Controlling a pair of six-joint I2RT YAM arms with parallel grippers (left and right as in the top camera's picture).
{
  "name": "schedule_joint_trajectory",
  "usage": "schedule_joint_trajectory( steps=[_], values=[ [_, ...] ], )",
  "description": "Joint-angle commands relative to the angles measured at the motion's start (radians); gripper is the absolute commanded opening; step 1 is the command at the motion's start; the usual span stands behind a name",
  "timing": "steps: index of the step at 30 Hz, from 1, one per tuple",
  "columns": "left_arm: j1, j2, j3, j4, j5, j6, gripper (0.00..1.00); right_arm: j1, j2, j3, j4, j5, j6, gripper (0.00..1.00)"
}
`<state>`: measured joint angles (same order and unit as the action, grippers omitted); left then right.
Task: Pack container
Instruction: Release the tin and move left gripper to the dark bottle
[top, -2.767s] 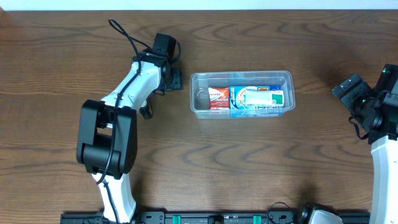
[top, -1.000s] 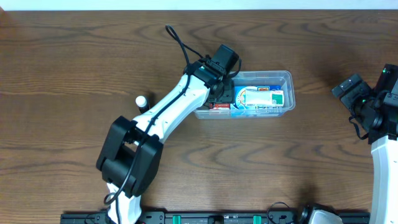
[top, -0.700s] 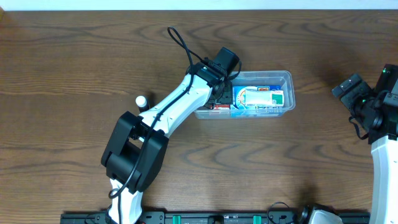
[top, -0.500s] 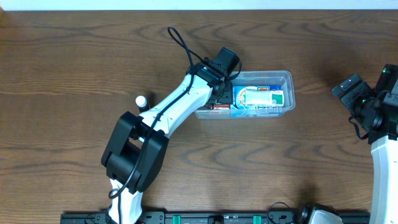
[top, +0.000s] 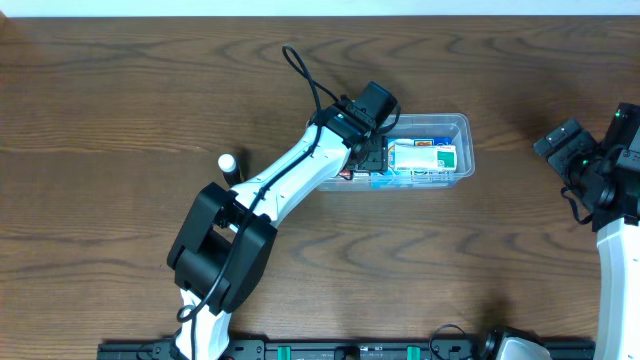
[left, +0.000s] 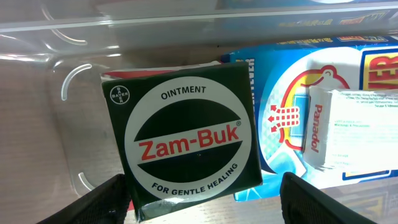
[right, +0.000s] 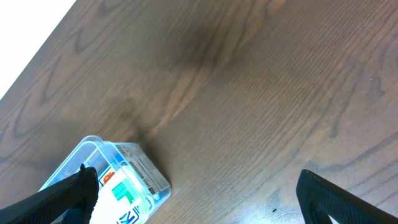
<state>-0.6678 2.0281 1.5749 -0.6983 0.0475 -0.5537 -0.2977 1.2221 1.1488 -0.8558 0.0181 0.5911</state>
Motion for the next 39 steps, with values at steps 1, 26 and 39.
schedule_joint_trajectory(
  steps=[1,26,39],
  values=[
    [0.000,0.004,0.007,-0.003,-0.010,-0.004,0.77,-0.005,0.002,0.001,-0.002,0.004,-0.013,0.99],
    [0.298,-0.424,0.015,-0.335,-0.017,0.247,0.97,-0.005,0.002,0.001,-0.002,0.003,-0.013,0.99],
    [0.569,-0.347,-0.165,-0.332,-0.014,0.243,0.99,-0.005,0.002,0.001,-0.002,0.004,-0.013,0.99]
  ],
)
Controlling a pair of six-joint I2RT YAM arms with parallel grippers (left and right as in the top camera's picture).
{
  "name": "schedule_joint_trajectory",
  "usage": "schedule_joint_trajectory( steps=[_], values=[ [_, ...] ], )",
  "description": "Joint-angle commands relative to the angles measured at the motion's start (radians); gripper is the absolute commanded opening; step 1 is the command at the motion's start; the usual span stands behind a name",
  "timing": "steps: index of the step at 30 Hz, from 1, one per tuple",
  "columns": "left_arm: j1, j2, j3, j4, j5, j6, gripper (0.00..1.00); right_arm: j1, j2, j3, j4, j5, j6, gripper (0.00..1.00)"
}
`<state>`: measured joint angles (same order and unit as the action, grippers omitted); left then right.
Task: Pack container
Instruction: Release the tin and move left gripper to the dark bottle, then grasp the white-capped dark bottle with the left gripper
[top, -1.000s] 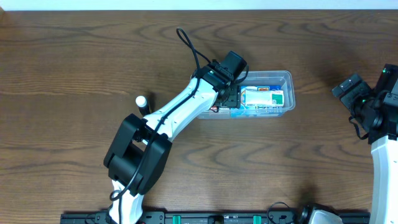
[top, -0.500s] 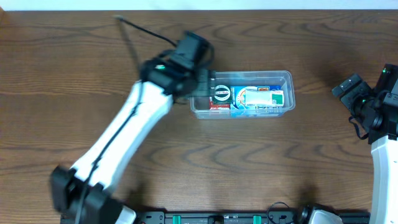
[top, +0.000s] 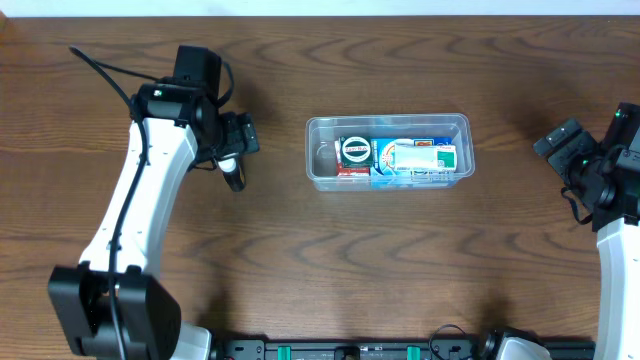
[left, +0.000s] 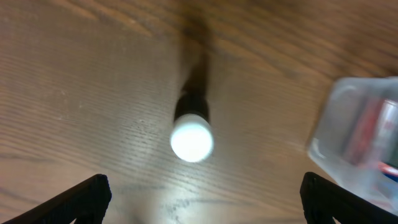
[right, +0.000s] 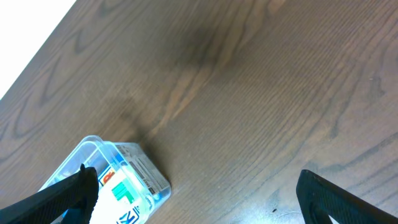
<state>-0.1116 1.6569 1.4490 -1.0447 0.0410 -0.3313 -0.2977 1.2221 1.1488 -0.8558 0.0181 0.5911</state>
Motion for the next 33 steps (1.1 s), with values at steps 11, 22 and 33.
schedule_joint_trajectory(
  steps=[11,22,33],
  values=[
    [0.012,0.142,-0.137,0.124,0.001,0.016,0.86,-0.005,0.002,0.001,-0.002,0.004,-0.013,0.99],
    [0.012,0.155,-0.135,0.157,0.003,0.017,0.55,-0.005,0.002,0.001,-0.002,0.004,-0.013,0.99],
    [0.012,0.149,-0.103,0.152,0.003,0.017,0.27,-0.005,0.002,0.001,-0.002,0.004,-0.013,0.99]
  ],
)
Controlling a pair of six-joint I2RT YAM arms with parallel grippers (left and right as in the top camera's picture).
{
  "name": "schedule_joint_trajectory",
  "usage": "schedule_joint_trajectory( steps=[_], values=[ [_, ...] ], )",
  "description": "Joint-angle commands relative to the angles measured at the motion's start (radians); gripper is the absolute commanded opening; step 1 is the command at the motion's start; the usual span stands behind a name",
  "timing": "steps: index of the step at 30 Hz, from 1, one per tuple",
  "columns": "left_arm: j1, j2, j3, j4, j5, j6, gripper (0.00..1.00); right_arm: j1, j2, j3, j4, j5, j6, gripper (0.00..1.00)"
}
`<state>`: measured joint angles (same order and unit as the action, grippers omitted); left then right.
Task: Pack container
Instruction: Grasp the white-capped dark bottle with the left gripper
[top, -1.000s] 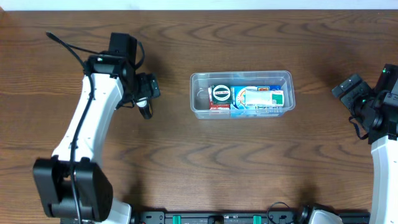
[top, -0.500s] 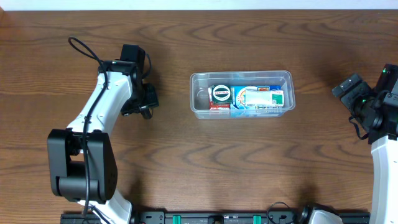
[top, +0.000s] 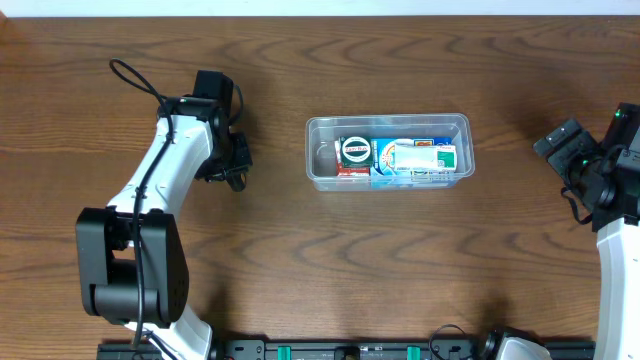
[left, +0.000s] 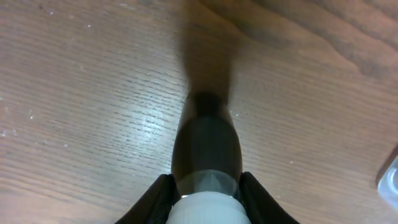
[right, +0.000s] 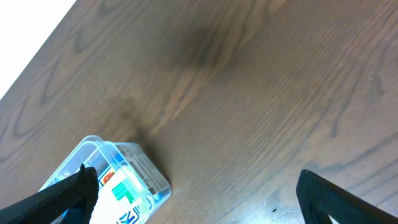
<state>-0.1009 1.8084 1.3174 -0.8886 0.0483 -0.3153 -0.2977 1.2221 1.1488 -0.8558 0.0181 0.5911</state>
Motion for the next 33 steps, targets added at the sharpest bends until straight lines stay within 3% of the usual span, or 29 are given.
schedule_joint_trajectory(
  steps=[1,11,21,33],
  values=[
    [0.002,-0.003,0.036,-0.012,-0.005,0.001,0.25,-0.005,0.002,0.001,-0.002,0.004,-0.013,0.99],
    [-0.002,-0.032,0.150,-0.161,-0.004,0.038,0.24,-0.005,0.002,0.001,-0.002,0.004,-0.013,0.99],
    [-0.078,-0.171,0.299,-0.309,0.005,0.053,0.24,-0.005,0.002,0.001,-0.002,0.004,-0.013,0.99],
    [-0.324,-0.314,0.317,-0.194,0.064,0.048,0.24,-0.005,0.002,0.001,-0.002,0.004,-0.013,0.99]
  ],
)
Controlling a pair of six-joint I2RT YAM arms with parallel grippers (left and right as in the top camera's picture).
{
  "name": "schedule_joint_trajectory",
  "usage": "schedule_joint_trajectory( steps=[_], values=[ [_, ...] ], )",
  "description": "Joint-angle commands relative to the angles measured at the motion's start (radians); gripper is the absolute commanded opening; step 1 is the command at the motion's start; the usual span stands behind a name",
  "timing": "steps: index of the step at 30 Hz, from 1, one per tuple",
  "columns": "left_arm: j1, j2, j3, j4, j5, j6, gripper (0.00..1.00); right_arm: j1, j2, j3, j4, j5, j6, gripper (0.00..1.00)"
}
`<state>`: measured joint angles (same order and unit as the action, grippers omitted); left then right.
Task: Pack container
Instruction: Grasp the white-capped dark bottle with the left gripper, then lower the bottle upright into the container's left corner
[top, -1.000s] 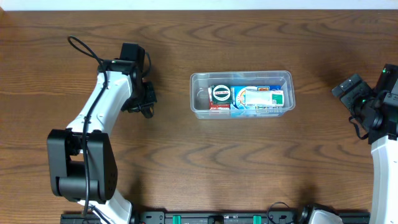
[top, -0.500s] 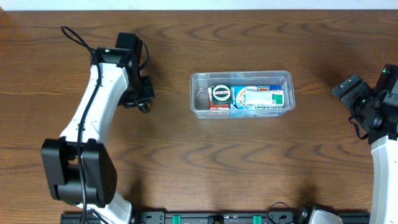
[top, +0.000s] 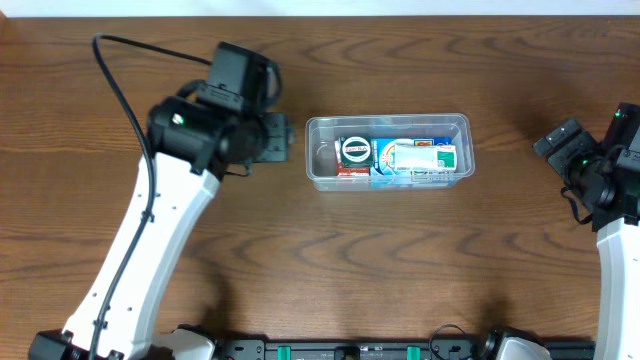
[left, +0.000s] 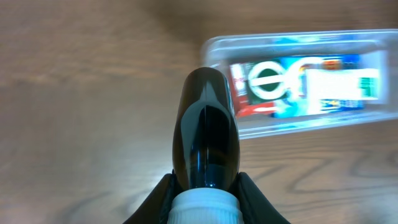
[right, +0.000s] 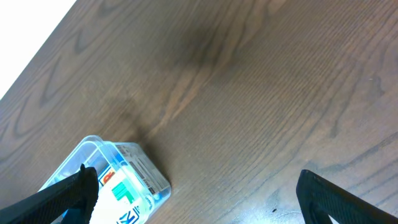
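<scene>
A dark bottle (left: 206, 130) with a white cap (left: 205, 208) is clamped at its neck by my left gripper (left: 205, 200), held above the table. In the overhead view that gripper (top: 276, 138) hangs just left of the clear plastic container (top: 388, 119), and the bottle itself is hidden under it. The container (left: 292, 43), blurred in the left wrist view, holds a green Zam-Buk box (top: 353, 150), a blue box and a white Panadol pack (top: 425, 155). My right gripper (top: 562, 143) stays at the far right, open and holding nothing.
The wooden table (top: 400, 260) spreads all around the container. The right wrist view shows the container's corner (right: 124, 177) at lower left and bare wood elsewhere. A black rail (top: 350, 350) runs along the table's front edge.
My left gripper, shut on the bottle at the table's left, has risen with it and moved right, to just beside the container's left end. The right arm has not moved.
My left gripper was open inside the container over the Zam-Buk box. Then it hung open above the upright bottle on the left. Then it was shut round the bottle's neck on the table, and now it holds the bottle in the air next to the container.
</scene>
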<state>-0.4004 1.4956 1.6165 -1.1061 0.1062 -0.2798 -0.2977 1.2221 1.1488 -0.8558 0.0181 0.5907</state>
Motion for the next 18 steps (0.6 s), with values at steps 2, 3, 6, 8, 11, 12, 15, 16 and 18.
schedule_joint_trajectory(
  steps=[2,3,6,8,11,12,15,16,18],
  values=[
    [-0.048,0.013,0.018,0.049,0.006,0.013,0.24,-0.005,0.002,0.001,-0.002,0.003,-0.012,0.99],
    [-0.058,0.024,0.018,0.059,0.006,0.013,0.24,-0.005,0.002,0.001,-0.002,0.004,-0.013,0.99],
    [-0.074,0.066,0.018,0.065,0.006,0.002,0.24,-0.005,0.002,0.001,-0.002,0.003,-0.012,0.99],
    [-0.077,0.102,0.018,0.064,0.006,-0.006,0.24,-0.005,0.002,0.001,-0.002,0.004,-0.012,0.99],
    [-0.077,0.166,0.018,0.065,0.006,-0.005,0.24,-0.005,0.002,0.001,-0.002,0.004,-0.012,0.99],
    [-0.077,0.183,0.018,0.068,0.006,-0.005,0.24,-0.005,0.002,0.001,-0.002,0.004,-0.012,0.99],
    [-0.077,0.233,0.018,0.080,0.006,-0.006,0.24,-0.005,0.002,0.001,-0.002,0.004,-0.012,0.99],
    [-0.077,0.248,0.018,0.084,0.006,-0.006,0.25,-0.005,0.002,0.001,-0.002,0.004,-0.012,0.99],
    [-0.077,0.269,0.018,0.088,0.006,-0.006,0.24,-0.005,0.002,0.001,-0.002,0.004,-0.012,0.99]
  ],
)
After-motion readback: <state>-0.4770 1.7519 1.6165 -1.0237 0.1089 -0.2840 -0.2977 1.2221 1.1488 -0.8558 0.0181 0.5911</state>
